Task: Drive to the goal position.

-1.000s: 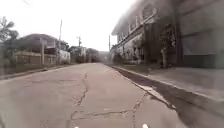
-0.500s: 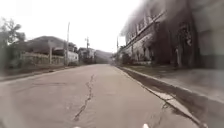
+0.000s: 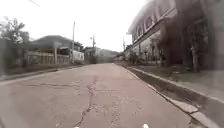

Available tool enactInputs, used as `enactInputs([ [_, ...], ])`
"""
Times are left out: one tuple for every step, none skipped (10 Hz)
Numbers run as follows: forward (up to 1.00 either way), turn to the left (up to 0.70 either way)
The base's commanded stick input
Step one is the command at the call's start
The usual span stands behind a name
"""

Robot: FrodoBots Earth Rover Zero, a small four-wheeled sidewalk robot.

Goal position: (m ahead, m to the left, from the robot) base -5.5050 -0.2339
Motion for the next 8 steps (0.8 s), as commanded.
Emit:
enactInputs([
  [0.85,0.02],
  [0.85,0.03],
  [0.85,0.01],
  [0.85,-0.16],
  [0.85,-0.34],
  [0.85,-0.34],
  [0.85,-0.34],
  [0.85,0.02],
])
